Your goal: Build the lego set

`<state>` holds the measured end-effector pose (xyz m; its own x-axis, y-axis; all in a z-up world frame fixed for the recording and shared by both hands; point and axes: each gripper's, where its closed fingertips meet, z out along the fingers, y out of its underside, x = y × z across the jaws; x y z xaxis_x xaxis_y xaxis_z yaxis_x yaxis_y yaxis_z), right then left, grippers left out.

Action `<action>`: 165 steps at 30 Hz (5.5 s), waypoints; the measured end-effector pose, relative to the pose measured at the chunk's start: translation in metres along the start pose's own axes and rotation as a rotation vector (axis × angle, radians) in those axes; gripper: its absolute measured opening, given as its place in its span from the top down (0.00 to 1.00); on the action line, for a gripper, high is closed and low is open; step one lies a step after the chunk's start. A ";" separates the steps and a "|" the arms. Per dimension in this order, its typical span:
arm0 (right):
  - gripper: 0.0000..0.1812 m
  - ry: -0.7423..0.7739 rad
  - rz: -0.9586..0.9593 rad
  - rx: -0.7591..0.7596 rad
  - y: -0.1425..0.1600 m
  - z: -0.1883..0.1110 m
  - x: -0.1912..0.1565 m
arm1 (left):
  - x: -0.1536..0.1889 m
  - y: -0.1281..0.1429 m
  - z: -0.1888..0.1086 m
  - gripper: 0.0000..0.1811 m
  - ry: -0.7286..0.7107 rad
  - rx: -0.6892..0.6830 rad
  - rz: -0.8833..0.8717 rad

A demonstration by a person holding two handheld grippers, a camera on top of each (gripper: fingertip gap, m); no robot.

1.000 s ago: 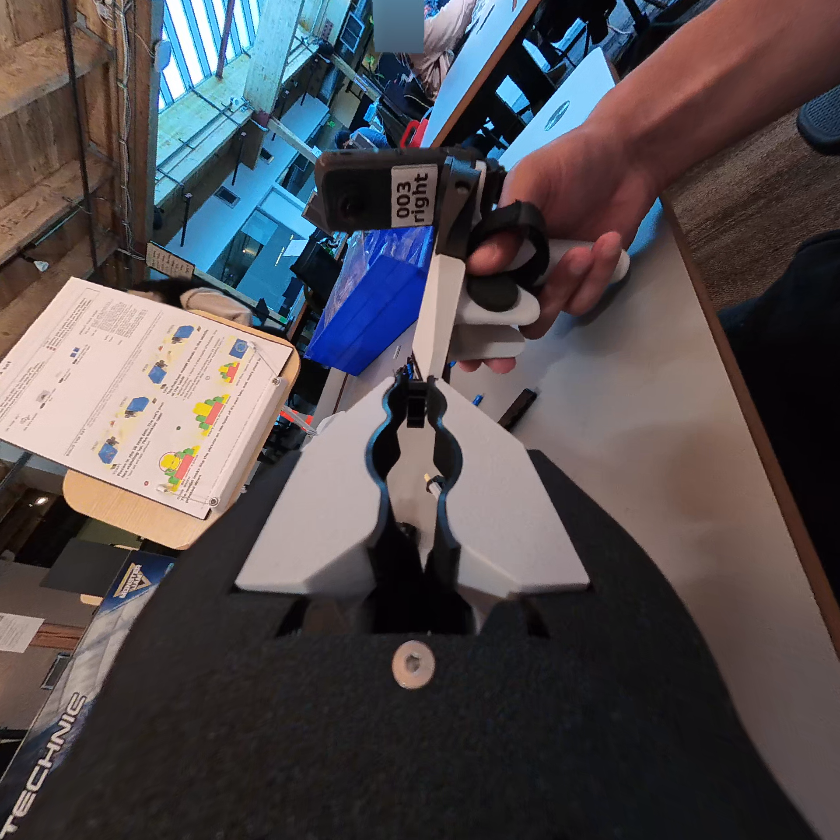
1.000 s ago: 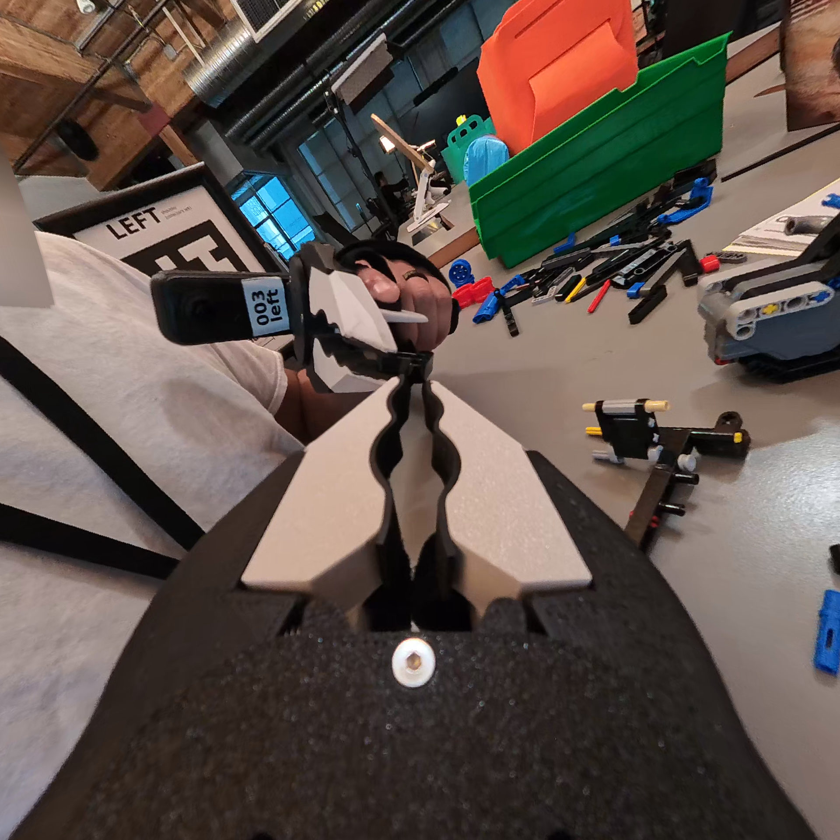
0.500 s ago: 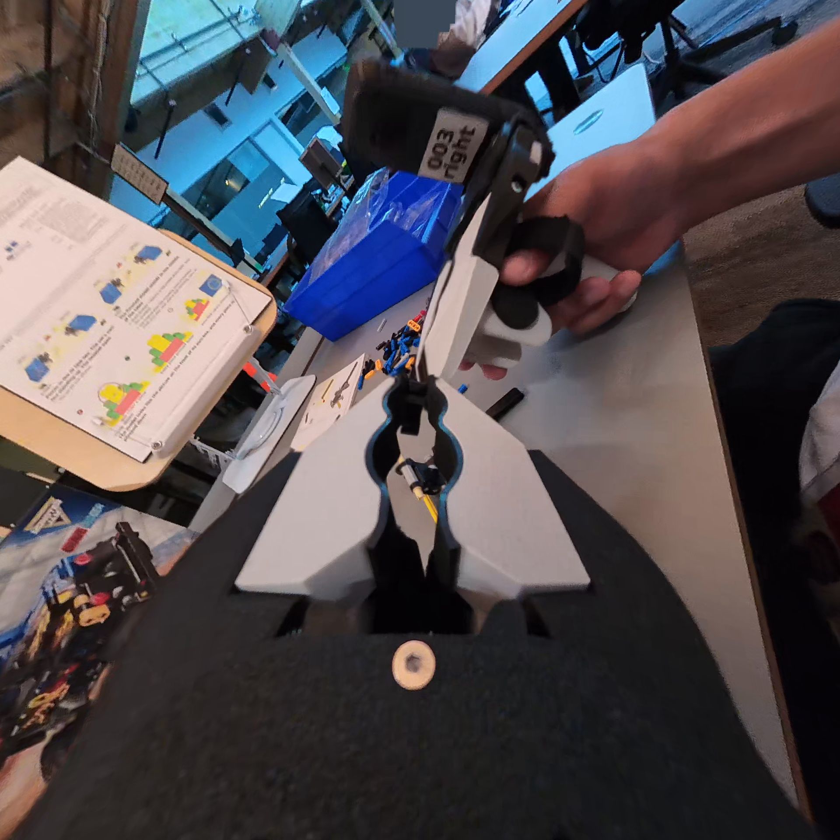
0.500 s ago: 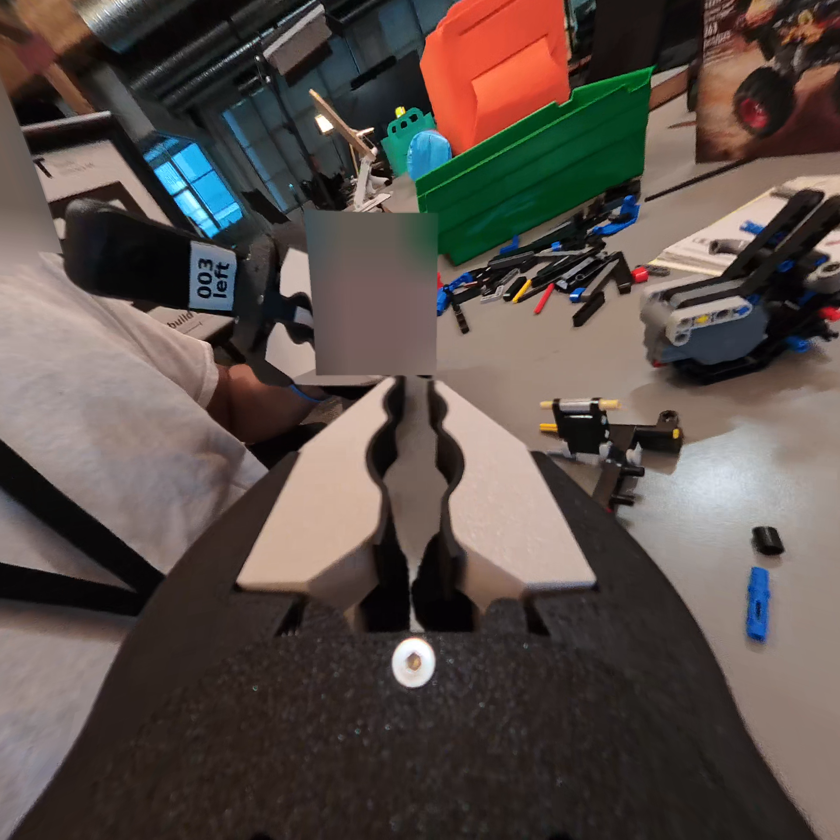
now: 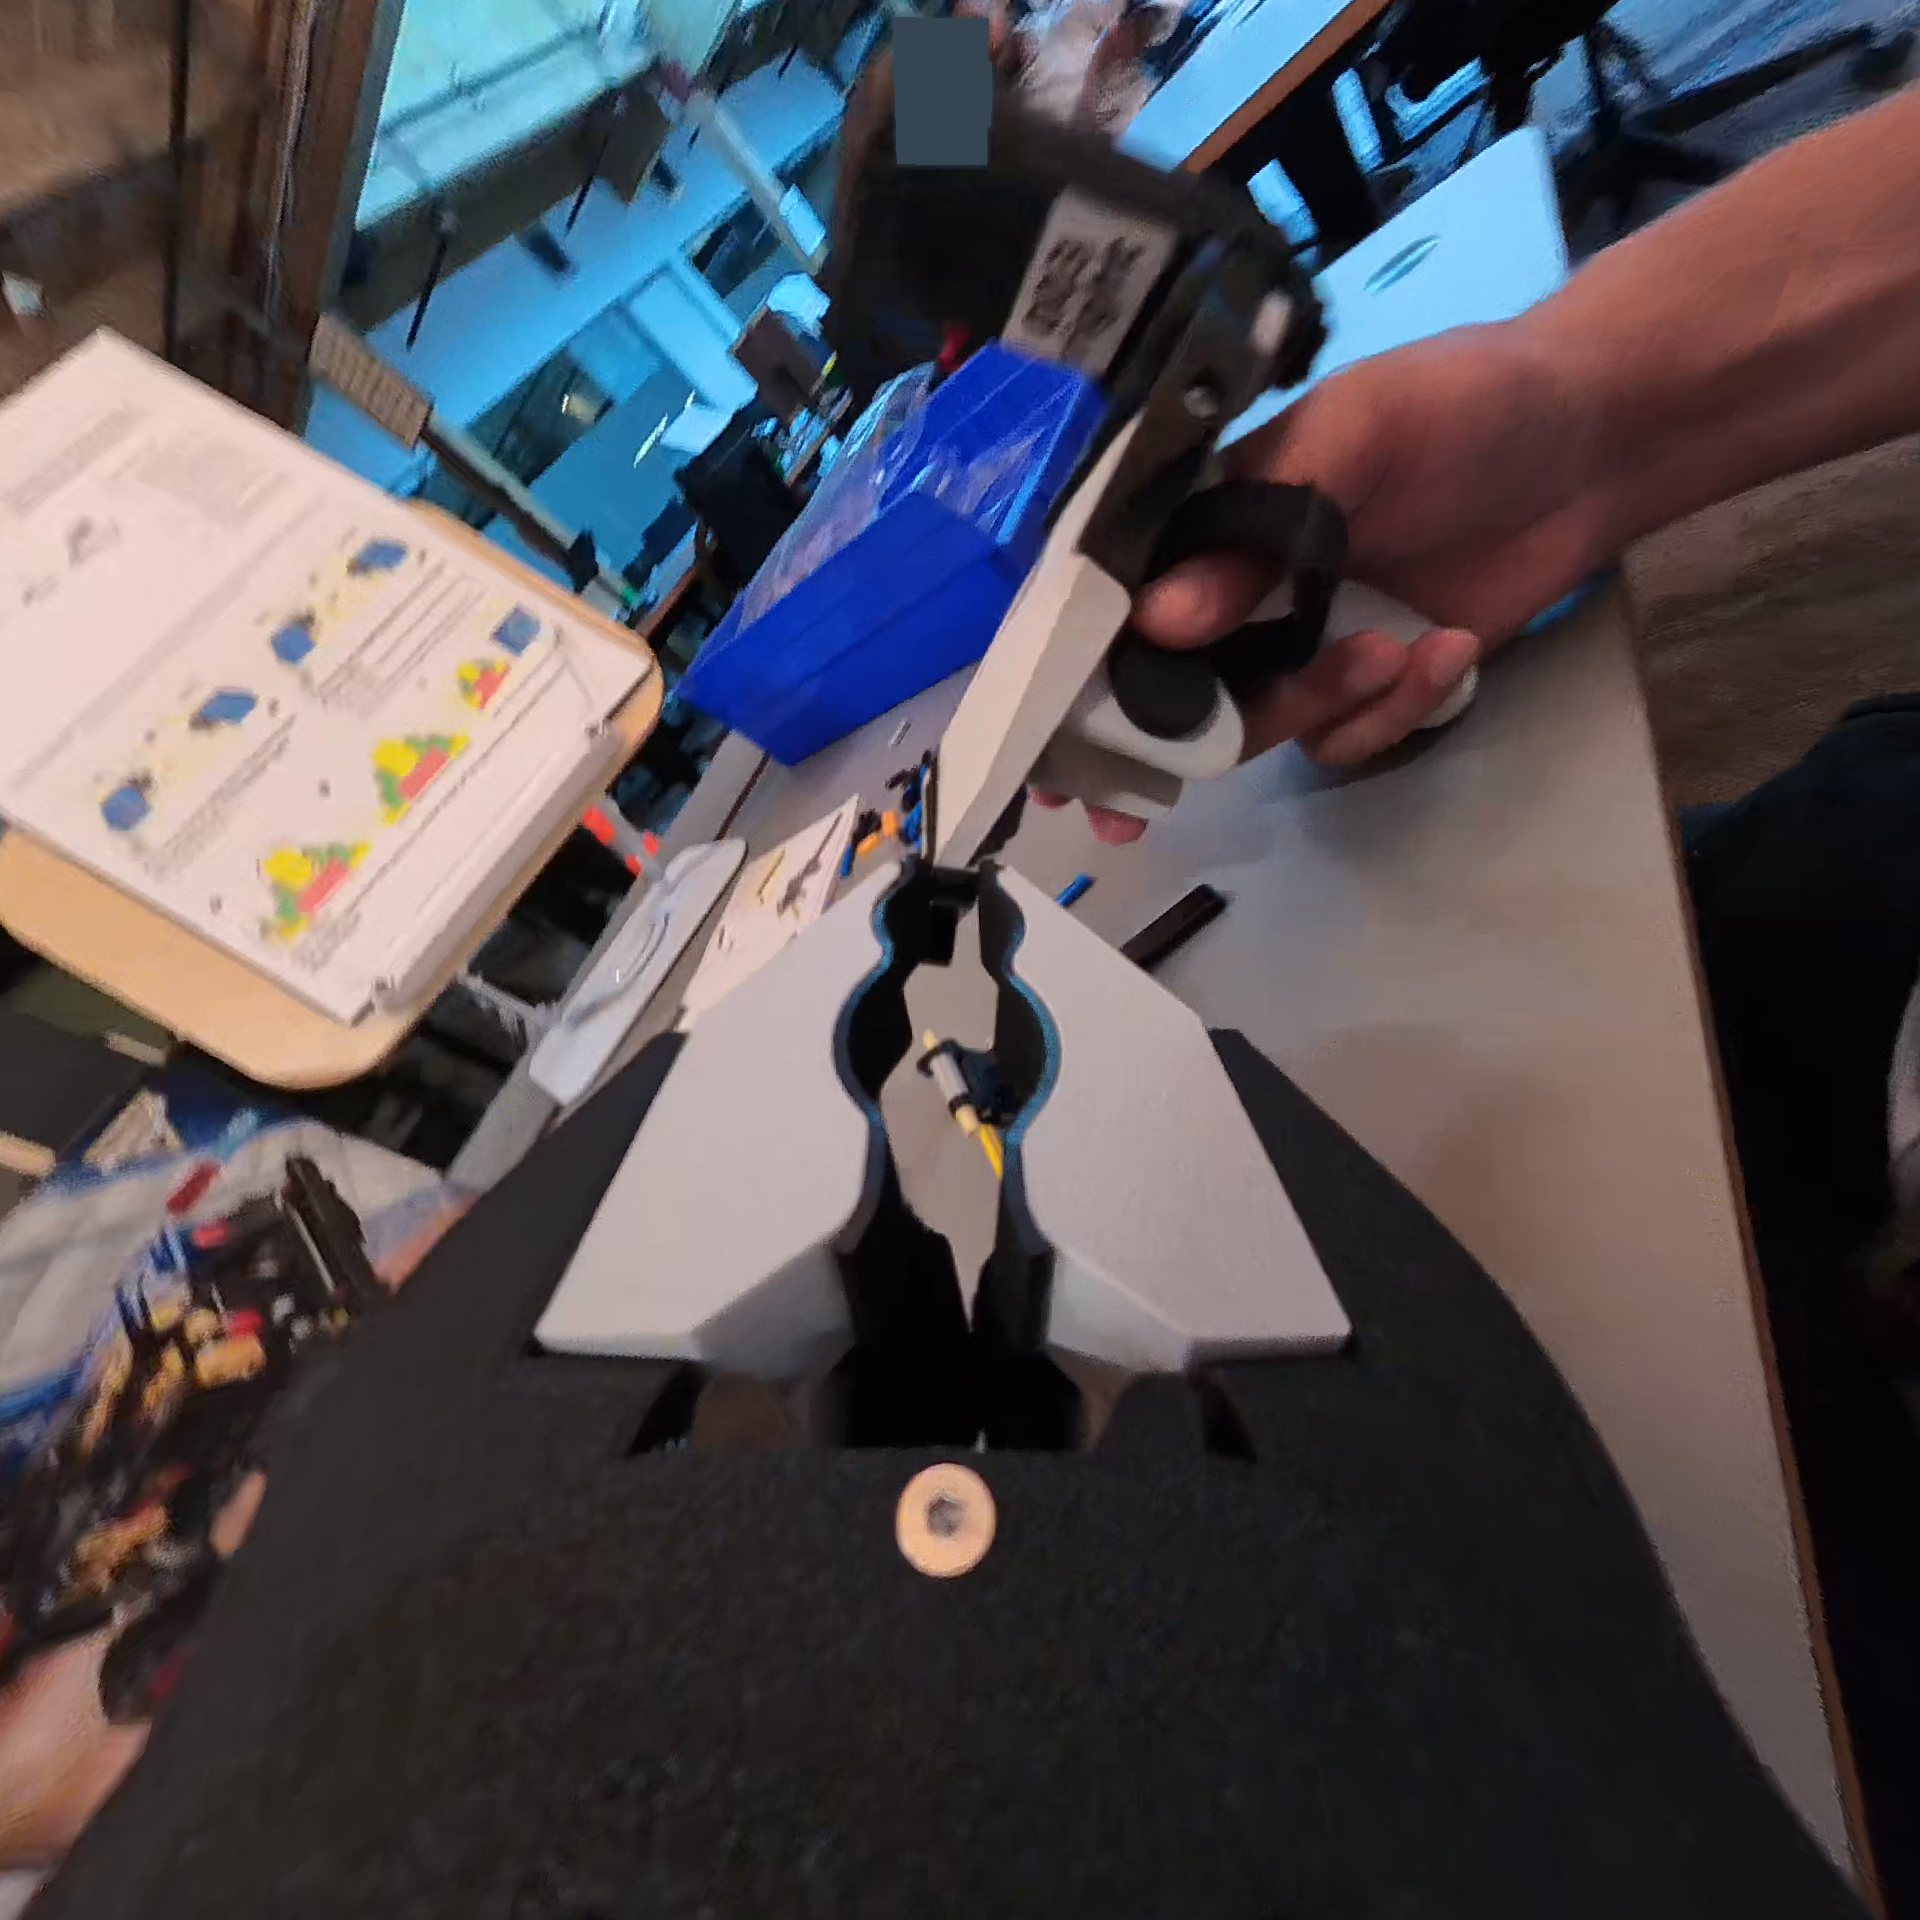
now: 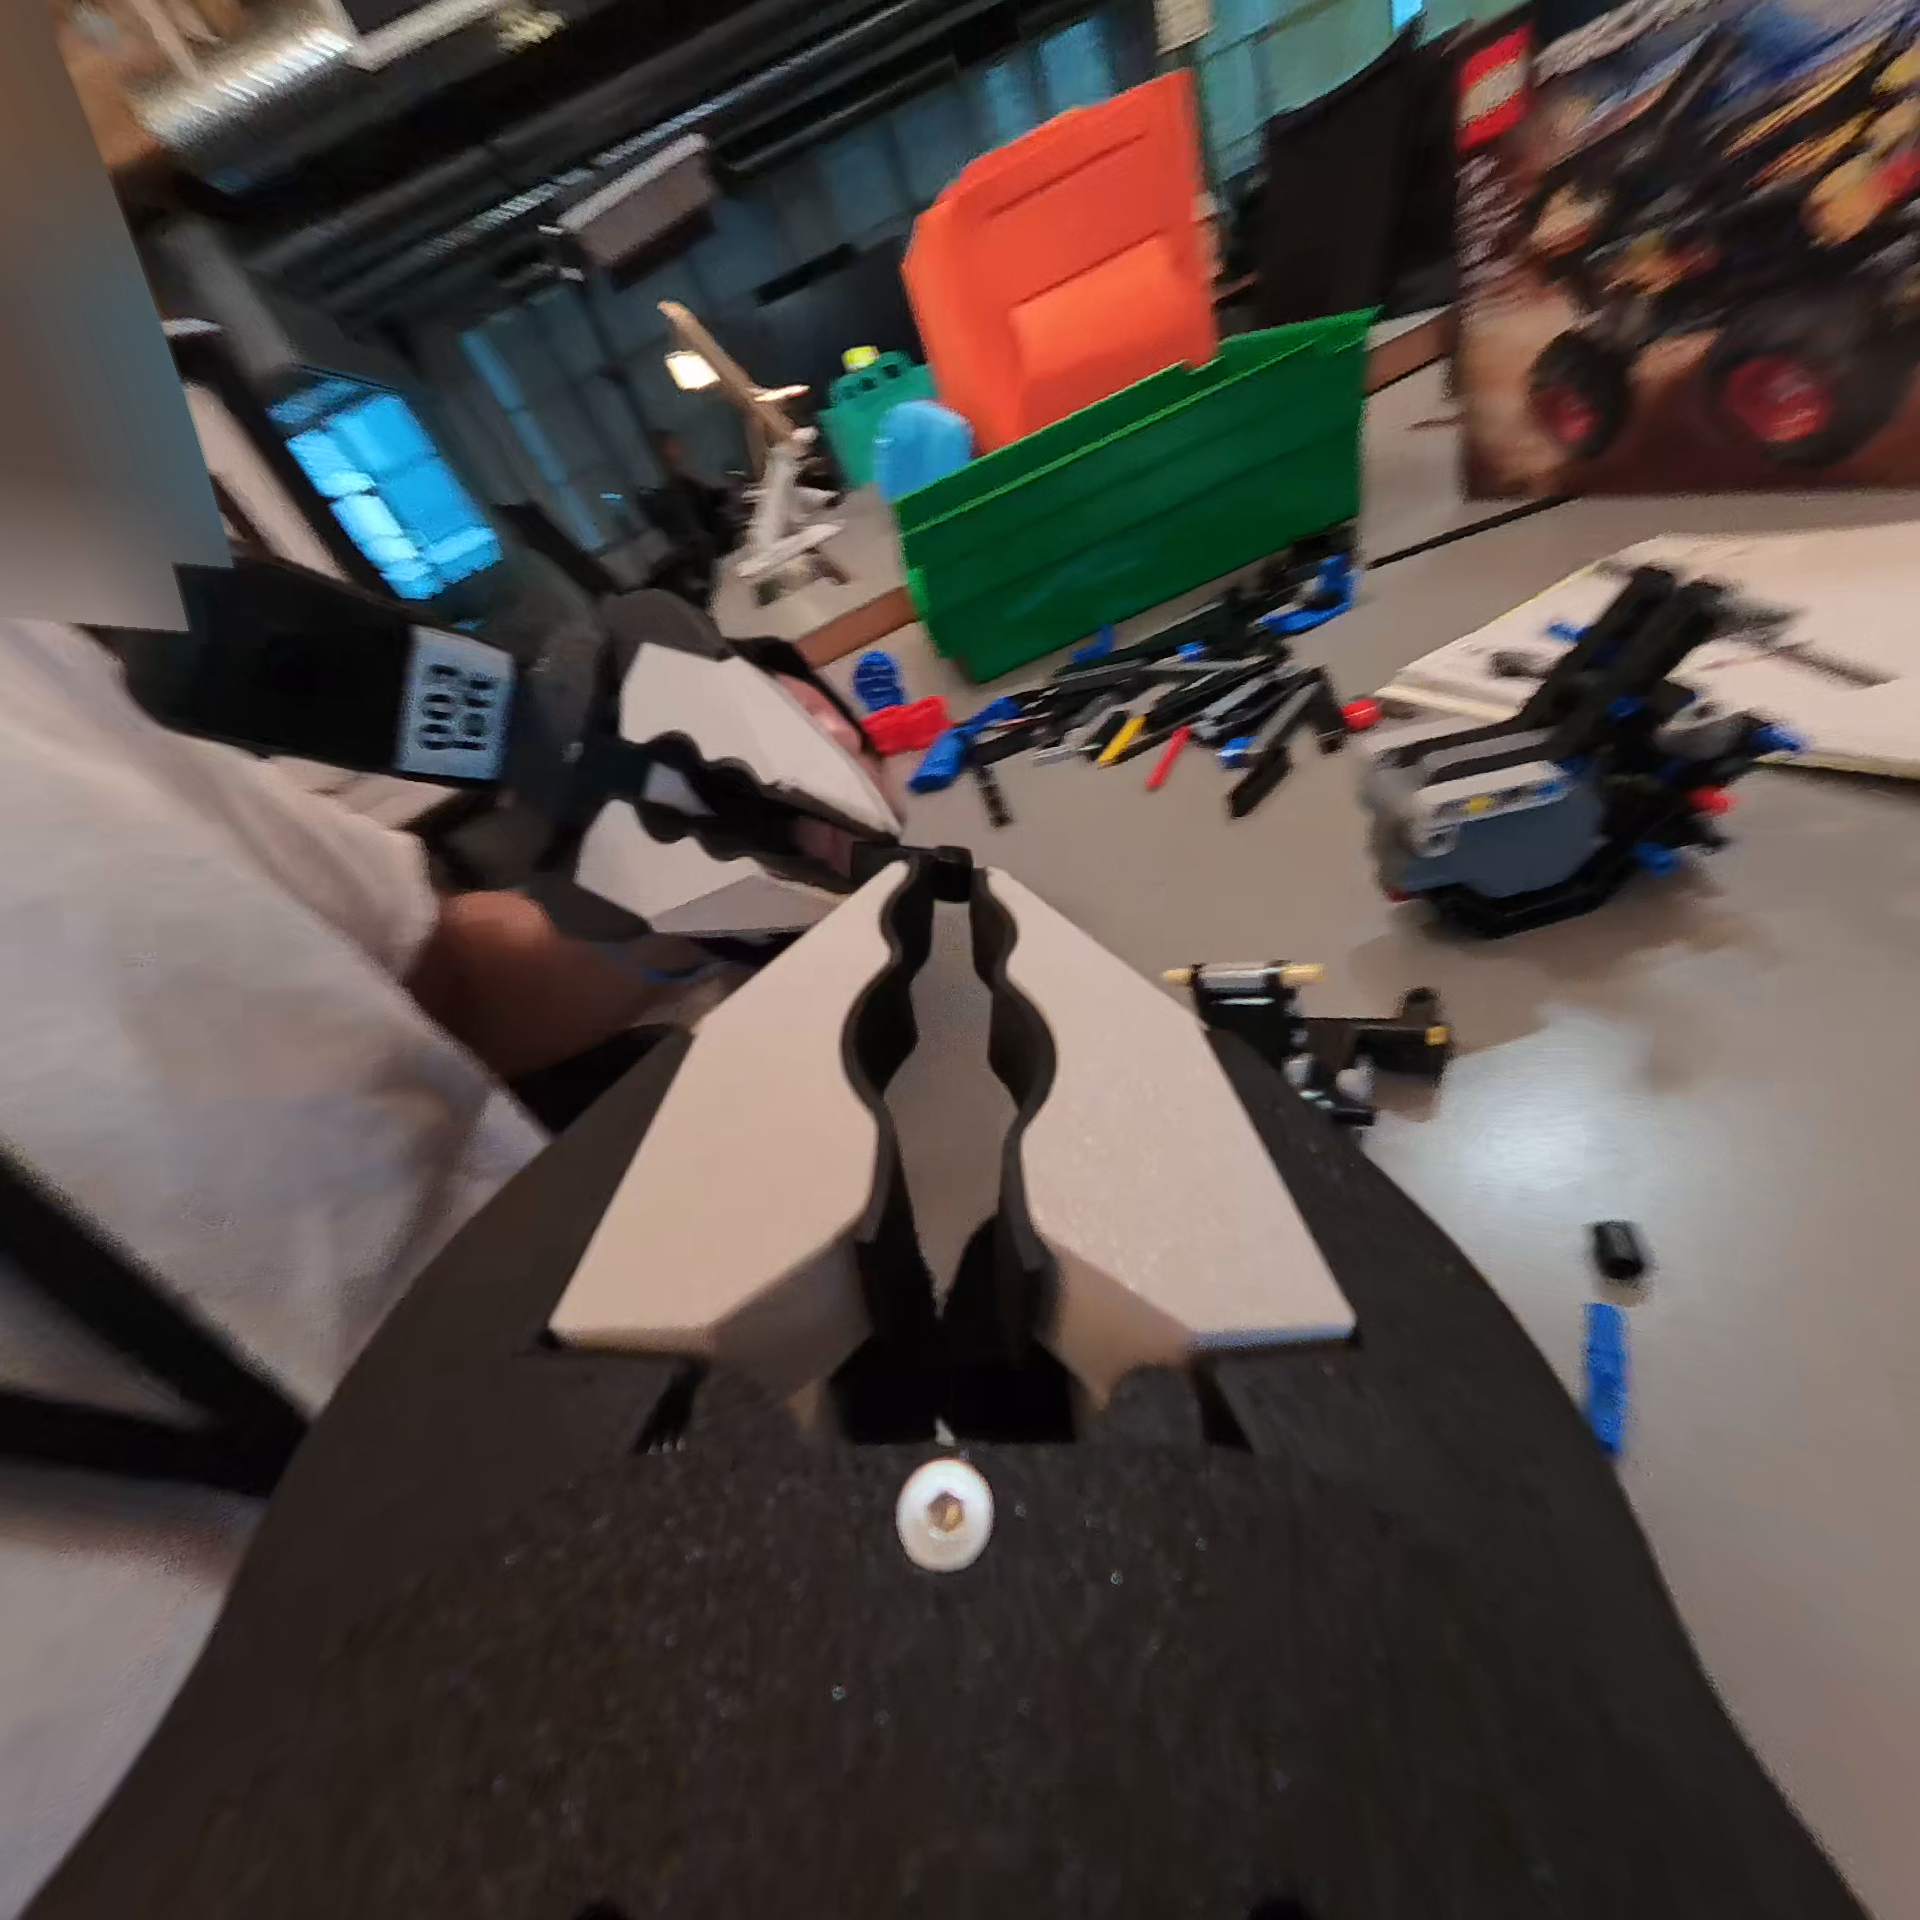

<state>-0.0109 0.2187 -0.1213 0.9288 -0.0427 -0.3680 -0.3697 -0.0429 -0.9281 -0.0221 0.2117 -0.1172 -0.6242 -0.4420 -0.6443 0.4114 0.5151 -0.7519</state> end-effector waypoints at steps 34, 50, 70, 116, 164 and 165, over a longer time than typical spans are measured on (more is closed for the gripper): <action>0.97 0.220 0.032 0.137 -0.009 0.003 0.017 | -0.019 0.016 0.013 0.95 -0.117 0.012 -0.511; 0.97 0.022 0.339 0.101 0.000 0.006 0.012 | -0.017 0.010 0.010 0.94 -0.081 0.036 -0.449; 0.78 -0.073 -0.267 -0.005 -0.010 0.009 -0.041 | -0.013 -0.028 -0.022 0.97 0.454 0.410 -1.017; 0.87 -0.100 -0.053 0.124 -0.016 0.014 -0.042 | -0.013 -0.036 -0.017 0.97 0.493 0.493 -1.194; 0.93 0.553 -0.201 -0.643 0.069 -0.064 0.101 | -0.053 0.057 -0.032 0.97 0.067 0.059 -0.780; 0.93 0.564 -0.198 -0.640 0.069 -0.064 0.102 | -0.053 0.057 -0.032 0.97 0.066 0.061 -0.779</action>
<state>0.0565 0.1476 -0.2195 0.8898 -0.4550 0.0356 -0.3026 -0.6465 -0.7004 0.0130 0.2880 -0.1217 -0.7852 -0.6139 0.0807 -0.1272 0.0323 -0.9914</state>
